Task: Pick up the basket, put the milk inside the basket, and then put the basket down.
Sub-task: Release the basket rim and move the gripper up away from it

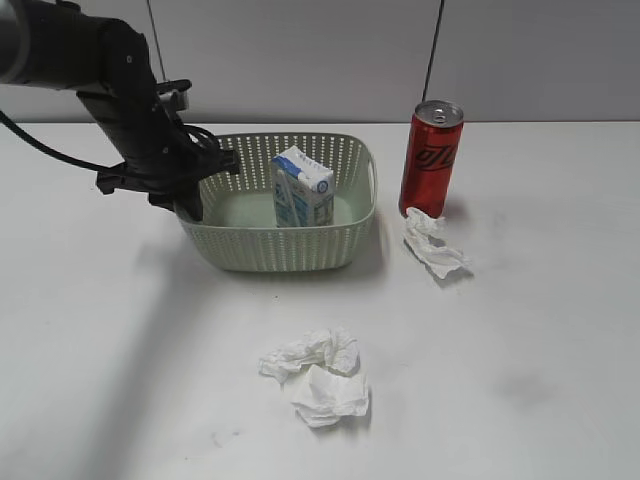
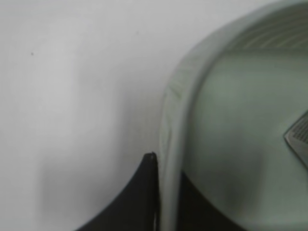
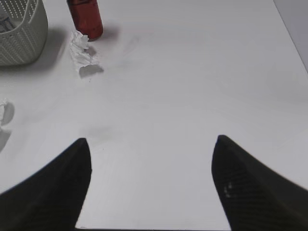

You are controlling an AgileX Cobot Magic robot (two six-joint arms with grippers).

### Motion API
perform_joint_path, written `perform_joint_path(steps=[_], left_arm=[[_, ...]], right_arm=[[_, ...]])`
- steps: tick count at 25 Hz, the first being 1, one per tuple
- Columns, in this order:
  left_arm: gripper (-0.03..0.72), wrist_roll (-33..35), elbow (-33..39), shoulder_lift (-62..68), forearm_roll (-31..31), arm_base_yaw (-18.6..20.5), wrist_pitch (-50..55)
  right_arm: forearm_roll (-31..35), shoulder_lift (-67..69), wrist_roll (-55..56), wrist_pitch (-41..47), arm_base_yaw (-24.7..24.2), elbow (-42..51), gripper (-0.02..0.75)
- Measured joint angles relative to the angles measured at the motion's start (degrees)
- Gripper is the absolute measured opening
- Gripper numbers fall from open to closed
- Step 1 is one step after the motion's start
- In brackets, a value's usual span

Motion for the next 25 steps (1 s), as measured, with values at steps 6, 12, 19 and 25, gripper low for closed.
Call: perform_joint_path(steps=[6,12,19,25], left_arm=[[0.032,-0.1,-0.4,0.4,-0.3,0.0,-0.8],[0.479,-0.2,-0.4,-0.8,-0.5,0.1,-0.2],[0.645,1.5,-0.4,-10.9,3.2,1.4,0.8],[0.641,8.2,-0.4,-18.4,3.8,7.7,9.4]], right_arm=[[0.0,-0.2,0.1,0.0,0.0,0.0,0.592],[0.0,-0.2,0.1,0.0,0.0,0.0,0.592],[0.0,-0.2,0.0,0.0,0.0,0.0,0.591],[0.0,-0.2,0.0,0.0,0.0,0.0,0.591]])
